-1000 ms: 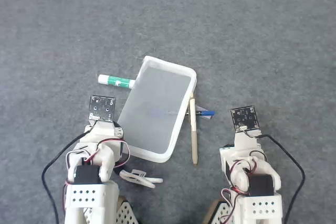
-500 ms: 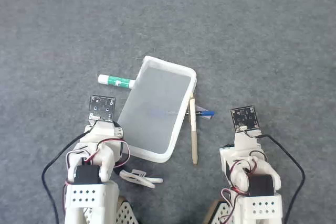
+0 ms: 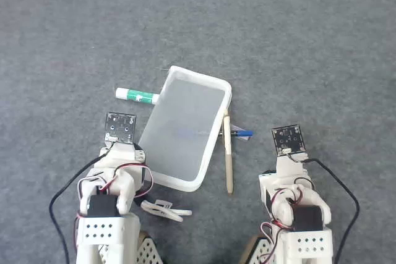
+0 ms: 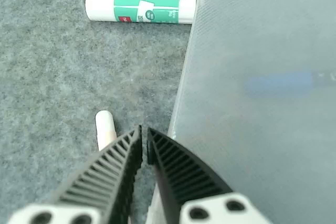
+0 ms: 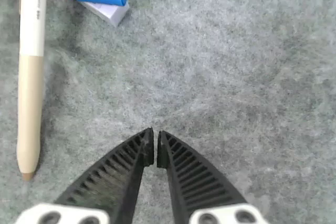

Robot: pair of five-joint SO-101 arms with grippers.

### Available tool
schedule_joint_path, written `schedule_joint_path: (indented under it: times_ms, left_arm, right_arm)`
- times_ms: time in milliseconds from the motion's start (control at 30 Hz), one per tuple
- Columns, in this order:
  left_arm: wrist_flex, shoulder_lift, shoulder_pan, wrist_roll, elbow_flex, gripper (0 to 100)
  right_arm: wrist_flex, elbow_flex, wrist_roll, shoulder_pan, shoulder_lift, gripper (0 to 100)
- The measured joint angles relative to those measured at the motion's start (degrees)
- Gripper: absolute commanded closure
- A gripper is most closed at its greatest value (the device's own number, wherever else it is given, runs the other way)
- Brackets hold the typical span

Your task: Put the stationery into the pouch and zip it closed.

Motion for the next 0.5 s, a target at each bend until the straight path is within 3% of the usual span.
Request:
schedule_joint_path:
  times_ms: [500]
  left_arm:
    - [0.0, 0.0, 0.0, 0.0, -3.2, 99]
  right_arm:
    - [0.0, 0.0, 0.6, 0.4, 0.0, 98.0]
